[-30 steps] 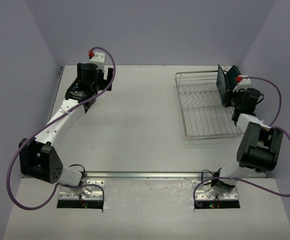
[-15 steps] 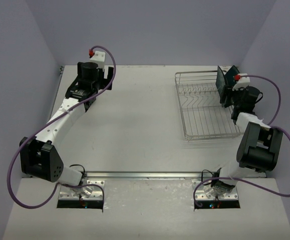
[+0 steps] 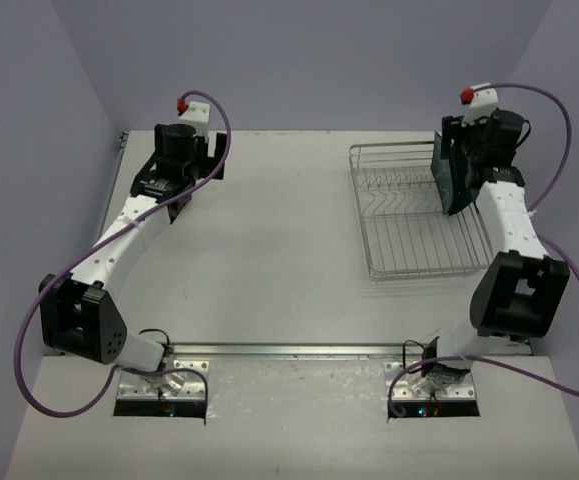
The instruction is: Unload the plates from the dish rack
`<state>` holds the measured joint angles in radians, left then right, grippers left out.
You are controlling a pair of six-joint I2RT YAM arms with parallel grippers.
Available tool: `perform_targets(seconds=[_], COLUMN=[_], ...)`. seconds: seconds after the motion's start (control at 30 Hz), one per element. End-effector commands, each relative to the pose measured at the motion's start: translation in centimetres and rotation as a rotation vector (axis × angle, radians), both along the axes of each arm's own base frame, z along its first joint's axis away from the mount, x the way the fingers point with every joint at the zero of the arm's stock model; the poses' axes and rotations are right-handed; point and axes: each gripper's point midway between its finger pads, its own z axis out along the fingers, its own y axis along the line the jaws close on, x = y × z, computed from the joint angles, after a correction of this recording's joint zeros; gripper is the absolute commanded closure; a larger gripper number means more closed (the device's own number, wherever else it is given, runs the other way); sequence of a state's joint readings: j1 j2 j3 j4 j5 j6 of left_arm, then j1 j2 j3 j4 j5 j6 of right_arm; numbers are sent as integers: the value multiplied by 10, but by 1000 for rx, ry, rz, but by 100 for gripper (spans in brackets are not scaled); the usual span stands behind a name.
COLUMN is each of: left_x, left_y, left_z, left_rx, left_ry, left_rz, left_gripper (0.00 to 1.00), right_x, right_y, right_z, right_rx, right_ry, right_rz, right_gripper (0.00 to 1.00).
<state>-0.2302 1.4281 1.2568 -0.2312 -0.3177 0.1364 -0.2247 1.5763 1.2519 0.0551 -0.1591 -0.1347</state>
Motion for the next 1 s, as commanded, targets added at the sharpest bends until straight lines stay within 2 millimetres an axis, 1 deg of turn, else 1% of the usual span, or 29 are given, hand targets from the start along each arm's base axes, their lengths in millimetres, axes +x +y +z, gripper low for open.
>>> perform_targets(seconds=[0.0, 0.03, 0.07, 0.13, 0.17, 0.27, 0.3, 0.4, 0.53, 0.6, 0.7, 0.8, 0.83, 0.93, 0.97], left_x=[6, 6, 5, 3, 2, 1, 0, 1, 2, 1, 1, 0, 0, 0, 0], left_y=[-7, -7, -6, -5, -5, -2, -2, -3, -4, -4, -4, -3, -3, -3, -3], left_z=[28, 28, 27, 26, 26, 25, 25, 24, 25, 25, 25, 25, 25, 25, 25], left_rx=[-34, -33, -31, -27, -25, -18, -16, -17, -24, -25, -24, -23, -23, -22, -23], left_ry=[-68, -67, -65, -62, -62, -64, -63, -61, -61, -60, -59, -59, -60, -59, -59], left_rz=[-11, -11, -9, -6, -4, 3, 1, 0, -3, -3, -1, 2, 3, 2, -1], left_gripper=[0, 0, 0, 0, 0, 0, 0, 0, 0, 0, 0, 0, 0, 0, 0], right_x=[13, 18, 20, 24, 25, 20, 18, 13, 10, 10, 11, 14, 15, 16, 16], right_y=[1, 1, 0, -6, -7, -8, -8, -4, -12, -16, -19, -22, -23, -24, -23], right_z=[10, -6, -5, -27, -33, -46, -47, -64, -80, -87, -86, -80, -75, -56, -51], right_rx=[-130, -140, -156, -175, -180, -191, -191, -206, -243, -260, -273, -287, -299, -310, -309], right_ry=[189, 232, 295, 398, 427, 486, 496, 554, 587, 588, 572, 545, 534, 504, 495], right_rz=[-34, -35, -44, -62, -68, -69, -67, -55, -82, -95, -112, -134, -144, -164, -168], right_gripper=[39, 39, 42, 45, 46, 47, 47, 47, 48, 52, 63, 77, 84, 99, 100])
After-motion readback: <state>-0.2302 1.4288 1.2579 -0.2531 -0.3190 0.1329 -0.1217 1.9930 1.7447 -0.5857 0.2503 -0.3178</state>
